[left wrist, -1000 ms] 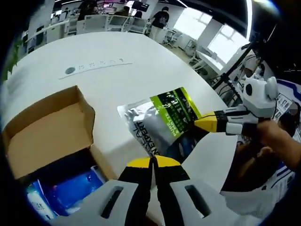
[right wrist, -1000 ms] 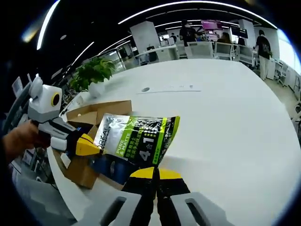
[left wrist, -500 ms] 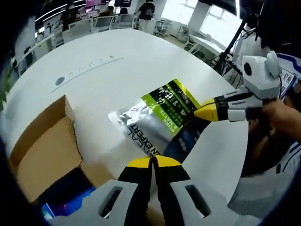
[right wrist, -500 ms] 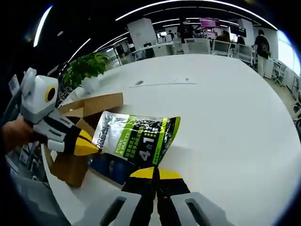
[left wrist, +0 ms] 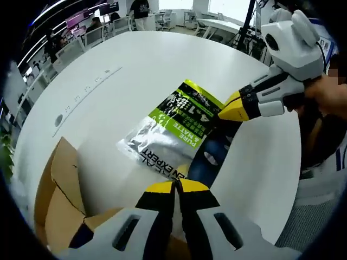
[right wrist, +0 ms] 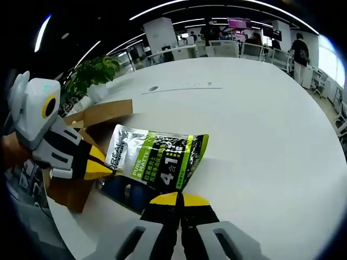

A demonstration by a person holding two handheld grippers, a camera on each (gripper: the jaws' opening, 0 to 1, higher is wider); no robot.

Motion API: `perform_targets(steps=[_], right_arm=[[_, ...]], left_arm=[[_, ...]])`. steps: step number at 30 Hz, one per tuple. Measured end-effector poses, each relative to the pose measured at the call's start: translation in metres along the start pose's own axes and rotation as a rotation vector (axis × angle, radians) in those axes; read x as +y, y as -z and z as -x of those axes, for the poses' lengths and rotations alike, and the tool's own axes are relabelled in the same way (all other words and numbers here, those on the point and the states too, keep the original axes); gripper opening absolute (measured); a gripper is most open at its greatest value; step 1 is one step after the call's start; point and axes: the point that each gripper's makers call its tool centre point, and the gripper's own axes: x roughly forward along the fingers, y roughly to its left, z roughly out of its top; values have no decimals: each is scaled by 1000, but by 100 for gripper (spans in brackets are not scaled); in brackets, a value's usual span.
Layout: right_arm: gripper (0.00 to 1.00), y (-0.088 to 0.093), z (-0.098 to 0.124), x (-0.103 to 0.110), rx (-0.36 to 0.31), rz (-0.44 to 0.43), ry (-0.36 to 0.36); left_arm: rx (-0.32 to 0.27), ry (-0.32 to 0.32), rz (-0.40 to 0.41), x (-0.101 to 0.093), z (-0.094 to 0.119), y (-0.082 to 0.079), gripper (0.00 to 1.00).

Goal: Operate the shoe box by opening the lid, removing the specified soft item, and placing it in the target area until the item is outside and the box remains undamaged.

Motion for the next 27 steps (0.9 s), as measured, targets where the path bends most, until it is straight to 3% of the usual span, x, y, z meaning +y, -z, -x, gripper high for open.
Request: perform_targets(steps=[10, 27], right_arm=[[0, 4, -9, 3, 10, 16, 0], [0, 6, -11, -9, 0, 52, 49]], left_arm=[[89, -38, -114, 4, -12, 11, 2], [85, -40, -64, 8, -13, 13, 7]])
